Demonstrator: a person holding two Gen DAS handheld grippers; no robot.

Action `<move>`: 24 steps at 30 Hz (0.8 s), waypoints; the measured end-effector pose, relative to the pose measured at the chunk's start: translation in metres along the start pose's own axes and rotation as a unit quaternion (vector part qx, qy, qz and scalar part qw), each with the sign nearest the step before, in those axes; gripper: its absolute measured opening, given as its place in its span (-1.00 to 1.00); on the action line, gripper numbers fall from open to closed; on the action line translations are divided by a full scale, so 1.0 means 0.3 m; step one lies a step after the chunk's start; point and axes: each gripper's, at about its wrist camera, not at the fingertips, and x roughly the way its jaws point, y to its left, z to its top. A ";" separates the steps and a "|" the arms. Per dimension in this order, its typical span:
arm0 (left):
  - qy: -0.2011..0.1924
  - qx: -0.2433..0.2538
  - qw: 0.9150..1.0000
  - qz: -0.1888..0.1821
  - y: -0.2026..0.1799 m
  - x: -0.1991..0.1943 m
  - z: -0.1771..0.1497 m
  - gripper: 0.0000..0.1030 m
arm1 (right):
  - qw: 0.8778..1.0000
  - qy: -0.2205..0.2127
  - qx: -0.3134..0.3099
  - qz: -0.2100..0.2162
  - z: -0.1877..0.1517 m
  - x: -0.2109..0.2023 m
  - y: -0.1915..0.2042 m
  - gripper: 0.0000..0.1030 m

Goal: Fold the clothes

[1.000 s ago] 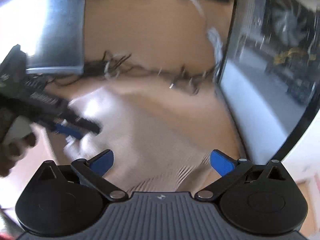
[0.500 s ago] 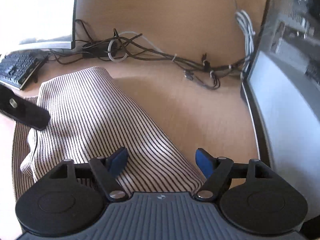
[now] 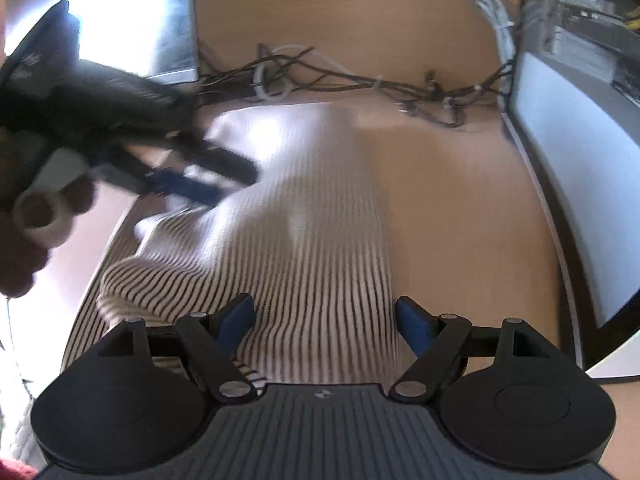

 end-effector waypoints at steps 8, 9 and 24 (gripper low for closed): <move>-0.015 0.033 0.999 0.031 -0.006 -0.110 -0.012 0.31 | 0.998 -0.022 -0.059 0.032 0.055 -0.074 0.091 0.82; -0.015 0.044 0.999 0.029 -0.017 -0.123 -0.025 0.35 | 0.997 -0.032 -0.055 0.032 0.066 -0.093 0.084 0.90; 0.030 0.149 0.987 0.060 -0.102 -0.159 -0.181 0.36 | 0.998 0.010 -0.050 -0.025 0.043 -0.016 0.042 0.91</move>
